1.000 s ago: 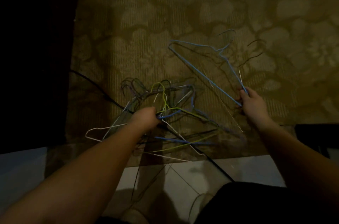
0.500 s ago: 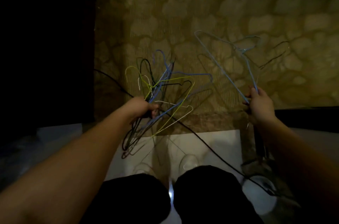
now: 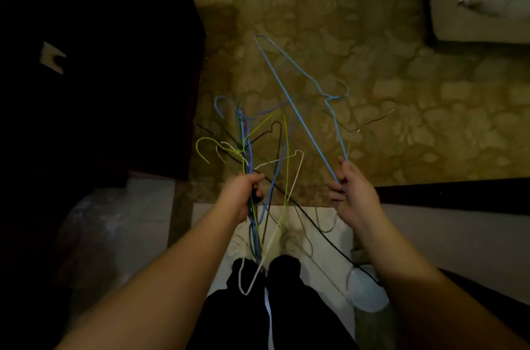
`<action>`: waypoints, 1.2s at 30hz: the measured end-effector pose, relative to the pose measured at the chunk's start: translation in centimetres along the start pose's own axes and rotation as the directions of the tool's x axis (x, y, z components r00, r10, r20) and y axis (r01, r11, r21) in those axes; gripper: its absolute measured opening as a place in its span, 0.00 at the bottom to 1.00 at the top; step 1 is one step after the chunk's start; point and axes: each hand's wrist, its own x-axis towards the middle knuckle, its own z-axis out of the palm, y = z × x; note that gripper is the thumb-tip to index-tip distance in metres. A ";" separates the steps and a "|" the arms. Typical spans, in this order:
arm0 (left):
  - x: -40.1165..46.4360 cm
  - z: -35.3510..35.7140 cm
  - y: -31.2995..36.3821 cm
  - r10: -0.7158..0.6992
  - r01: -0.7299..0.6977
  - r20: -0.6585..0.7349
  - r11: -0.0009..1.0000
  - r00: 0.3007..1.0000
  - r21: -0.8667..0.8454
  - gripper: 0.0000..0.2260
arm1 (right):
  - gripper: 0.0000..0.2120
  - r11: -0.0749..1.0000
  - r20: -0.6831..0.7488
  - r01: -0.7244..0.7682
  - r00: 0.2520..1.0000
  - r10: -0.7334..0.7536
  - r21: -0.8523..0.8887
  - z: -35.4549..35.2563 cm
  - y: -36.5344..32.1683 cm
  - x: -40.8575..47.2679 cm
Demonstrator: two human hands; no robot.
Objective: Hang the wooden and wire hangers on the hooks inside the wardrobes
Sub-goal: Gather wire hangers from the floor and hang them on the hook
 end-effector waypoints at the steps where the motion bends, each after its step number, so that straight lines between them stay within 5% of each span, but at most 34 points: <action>1: -1.8 -0.1 0.1 0.022 -0.023 -0.028 1.000 0.999 -0.010 0.09 | 0.08 1.000 0.021 -0.016 1.000 0.016 0.020 0.6 -0.5 -1.8; 12: -17.3 -3.9 0.4 0.162 -0.162 -0.010 0.974 0.987 -0.160 0.15 | 0.11 0.980 0.225 -0.173 0.963 0.147 0.100 5.7 -1.6 -16.2; 19: -24.6 -7.9 -2.8 0.191 -0.188 0.014 0.975 0.982 -0.121 0.16 | 0.11 0.959 0.331 -0.275 0.913 0.238 0.068 7.0 3.8 -25.0; 25: -29.8 -11.7 -9.2 0.277 -0.257 0.023 0.918 0.961 -0.303 0.17 | 0.11 0.941 0.336 -0.338 0.889 0.312 0.021 4.9 11.0 -31.5; 30: -33.1 -15.9 -15.2 0.228 -0.198 0.001 0.848 0.974 -0.492 0.16 | 0.10 0.943 0.283 -0.318 0.899 0.333 -0.099 1.8 15.8 -35.6; 36: -37.6 -17.9 -22.3 0.256 -0.273 -0.107 0.809 0.961 -0.520 0.12 | 0.11 0.888 0.310 -0.184 0.891 0.332 -0.421 -2.1 19.9 -39.2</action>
